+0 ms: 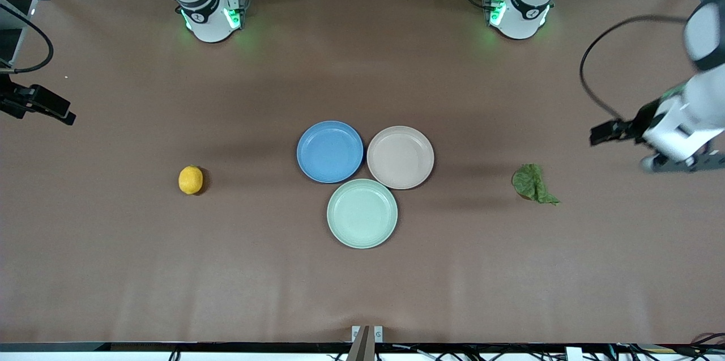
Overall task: Place lemon and lettuce in plates
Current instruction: 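Reach the left gripper to the lettuce while the right gripper reaches the lemon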
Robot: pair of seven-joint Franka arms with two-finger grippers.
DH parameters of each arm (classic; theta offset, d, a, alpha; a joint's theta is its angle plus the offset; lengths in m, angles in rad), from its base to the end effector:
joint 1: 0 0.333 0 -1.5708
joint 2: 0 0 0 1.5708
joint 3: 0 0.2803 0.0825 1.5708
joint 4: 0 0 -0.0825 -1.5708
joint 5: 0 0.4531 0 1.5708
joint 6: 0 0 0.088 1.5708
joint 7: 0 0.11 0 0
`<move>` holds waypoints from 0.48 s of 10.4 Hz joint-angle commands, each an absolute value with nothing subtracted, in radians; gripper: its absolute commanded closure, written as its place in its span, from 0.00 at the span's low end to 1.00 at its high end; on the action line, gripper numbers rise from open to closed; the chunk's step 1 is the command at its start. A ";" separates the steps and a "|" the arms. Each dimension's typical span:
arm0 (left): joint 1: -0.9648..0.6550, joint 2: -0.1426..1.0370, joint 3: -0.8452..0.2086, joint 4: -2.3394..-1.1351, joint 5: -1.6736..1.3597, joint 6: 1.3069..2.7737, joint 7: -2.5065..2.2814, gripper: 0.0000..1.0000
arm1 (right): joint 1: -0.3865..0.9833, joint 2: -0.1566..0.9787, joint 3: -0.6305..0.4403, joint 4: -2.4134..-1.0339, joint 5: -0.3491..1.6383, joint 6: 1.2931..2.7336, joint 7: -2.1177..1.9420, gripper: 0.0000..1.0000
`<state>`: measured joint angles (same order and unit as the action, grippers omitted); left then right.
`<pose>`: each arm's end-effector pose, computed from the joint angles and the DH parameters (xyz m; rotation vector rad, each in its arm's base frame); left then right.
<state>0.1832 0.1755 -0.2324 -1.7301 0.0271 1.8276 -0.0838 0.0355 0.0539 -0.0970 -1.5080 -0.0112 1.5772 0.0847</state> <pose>0.6636 -0.0250 0.4101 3.1296 0.0450 -0.1158 0.6382 -0.0391 0.5865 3.1169 -0.2280 0.0246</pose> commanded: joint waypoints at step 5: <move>0.172 0.403 -0.233 -1.916 0.152 2.168 -0.168 0.00 | 0.026 0.126 -0.091 -1.489 -0.005 1.562 0.103 0.00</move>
